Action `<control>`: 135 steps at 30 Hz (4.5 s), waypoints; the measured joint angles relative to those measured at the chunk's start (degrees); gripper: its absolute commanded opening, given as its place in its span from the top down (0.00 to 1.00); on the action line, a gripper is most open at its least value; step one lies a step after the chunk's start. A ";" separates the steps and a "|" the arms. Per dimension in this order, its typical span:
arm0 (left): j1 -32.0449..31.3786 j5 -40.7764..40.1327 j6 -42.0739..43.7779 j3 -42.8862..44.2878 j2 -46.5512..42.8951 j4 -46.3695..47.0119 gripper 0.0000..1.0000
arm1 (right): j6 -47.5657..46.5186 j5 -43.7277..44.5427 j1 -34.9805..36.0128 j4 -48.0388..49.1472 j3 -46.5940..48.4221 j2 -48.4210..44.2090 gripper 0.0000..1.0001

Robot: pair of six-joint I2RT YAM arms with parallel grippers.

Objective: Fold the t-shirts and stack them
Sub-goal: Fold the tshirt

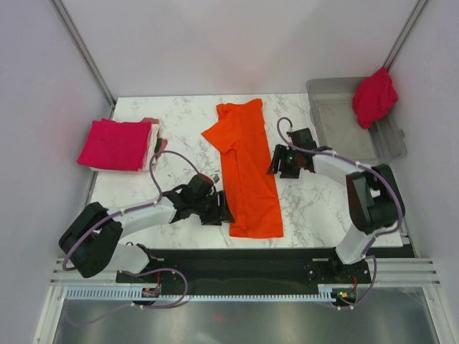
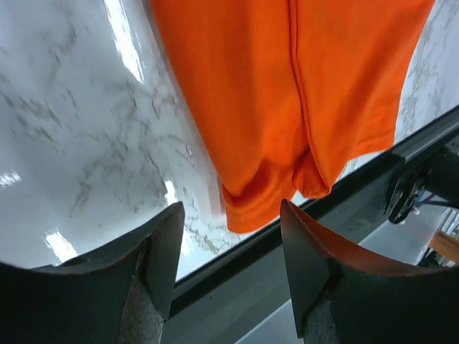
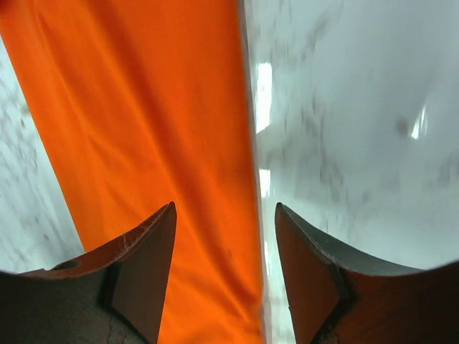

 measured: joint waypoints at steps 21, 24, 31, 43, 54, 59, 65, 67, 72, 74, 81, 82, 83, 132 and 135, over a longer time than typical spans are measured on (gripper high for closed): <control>-15.63 -1.11 -14.51 -8.74 0.00 12.96 0.60 | 12.07 8.11 16.22 -9.49 -36.41 -42.14 0.39; -17.44 -1.33 -16.13 -9.64 0.00 13.84 0.60 | 13.97 7.74 17.16 -9.90 -38.12 -44.39 0.41; -20.06 -3.52 -19.91 -11.98 -1.25 14.88 0.59 | 15.96 7.41 19.50 -12.94 -38.64 -46.47 0.50; -15.61 -9.38 -21.16 -13.00 -13.70 7.28 0.43 | 17.20 6.99 20.76 -12.00 -38.64 -43.63 0.99; -9.99 -9.94 -20.11 -9.42 -10.25 4.52 0.57 | 17.29 6.62 20.79 -11.50 -38.64 -43.63 1.00; -9.99 -9.99 -19.69 -7.67 -6.40 4.63 0.59 | 17.51 6.21 20.79 -11.50 -38.73 -44.50 1.00; -9.99 -9.79 -19.74 -7.63 -4.46 4.72 0.91 | 17.53 5.81 20.96 -11.45 -38.88 -45.09 1.00; -10.05 -9.75 -19.56 -7.63 -4.44 5.14 0.98 | 17.53 5.75 21.05 -11.41 -38.93 -45.11 1.00; -10.38 -9.55 -19.54 -7.65 -4.46 5.53 0.98 | 17.62 5.73 21.16 -11.37 -38.95 -45.57 1.00; -10.93 -9.35 -19.58 -7.76 -4.72 5.55 0.98 | 17.64 5.73 21.16 -11.39 -38.95 -45.90 1.00; -13.51 -7.91 -21.46 -10.10 -9.05 5.79 0.98 | 17.44 5.99 21.31 -13.84 -38.47 -47.32 1.00; -13.75 -7.65 -21.90 -10.54 -9.88 5.88 0.98 | 17.35 6.16 21.31 -14.56 -38.05 -47.54 1.00; -13.88 -7.37 -22.32 -10.86 -10.60 5.92 0.98 | 17.20 6.36 21.35 -15.30 -37.55 -47.71 1.00; 19.56 -0.81 -10.03 31.63 26.23 -1.25 0.98 | 2.38 9.11 2.25 -13.51 26.40 11.98 1.00; 21.05 -0.68 -10.01 34.18 28.13 -1.29 0.98 | 2.38 8.07 1.25 -13.66 30.45 14.27 1.00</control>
